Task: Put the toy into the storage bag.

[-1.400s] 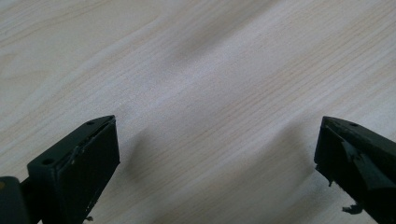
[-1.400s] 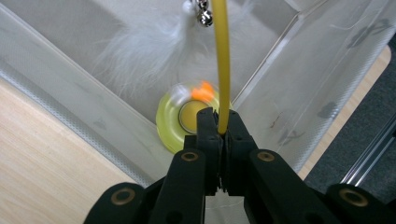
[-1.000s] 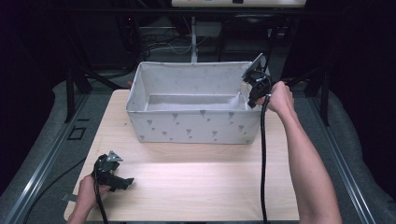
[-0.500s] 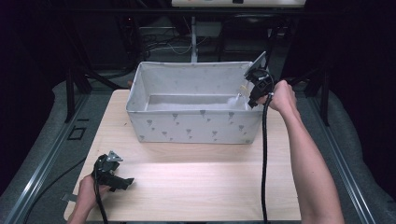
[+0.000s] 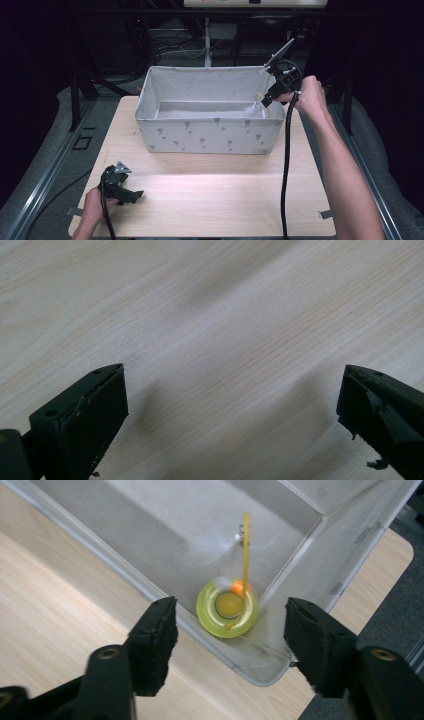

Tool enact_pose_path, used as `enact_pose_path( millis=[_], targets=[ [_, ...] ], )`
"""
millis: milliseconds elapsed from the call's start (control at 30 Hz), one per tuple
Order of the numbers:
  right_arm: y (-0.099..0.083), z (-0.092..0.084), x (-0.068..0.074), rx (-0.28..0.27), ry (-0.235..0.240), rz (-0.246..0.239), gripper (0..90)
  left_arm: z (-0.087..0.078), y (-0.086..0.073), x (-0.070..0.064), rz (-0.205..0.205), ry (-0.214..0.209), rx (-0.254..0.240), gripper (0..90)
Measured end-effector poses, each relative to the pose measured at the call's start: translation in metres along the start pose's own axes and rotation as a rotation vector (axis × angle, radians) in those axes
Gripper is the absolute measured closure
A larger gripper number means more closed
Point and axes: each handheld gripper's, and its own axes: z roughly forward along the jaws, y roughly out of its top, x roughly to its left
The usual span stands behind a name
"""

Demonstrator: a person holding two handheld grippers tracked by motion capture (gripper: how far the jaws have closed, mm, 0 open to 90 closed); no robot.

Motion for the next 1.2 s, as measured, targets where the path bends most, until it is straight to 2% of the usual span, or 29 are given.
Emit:
enact_pose_path(
  millis=[200, 300, 633, 867, 1200],
  targets=[
    [-0.004, -0.017, 0.017, -0.026, -0.005, -0.046, 23.0, 0.000, 0.000, 0.000, -0.001, 0.006, -0.004, 0.1],
    [-0.008, -0.023, 0.027, -0.041, 0.001, -0.068, 18.6, 0.001, 0.000, 0.000, -0.001, 0.005, -0.002, 0.1],
    [-0.026, -0.028, 0.064, -0.065, 0.017, -0.162, 13.5, 0.001, 0.000, -0.001, -0.004, 0.005, -0.003, 0.1],
    [-0.043, -0.019, 0.082, -0.060, 0.028, -0.215, 11.1, 0.000, 0.000, -0.001, -0.001, 0.010, -0.007, 0.1],
    [-0.071, 0.018, 0.103, -0.036, 0.067, -0.263, 8.7, 0.001, 0.000, -0.001, 0.002, 0.009, -0.003, 0.1]
  ],
)
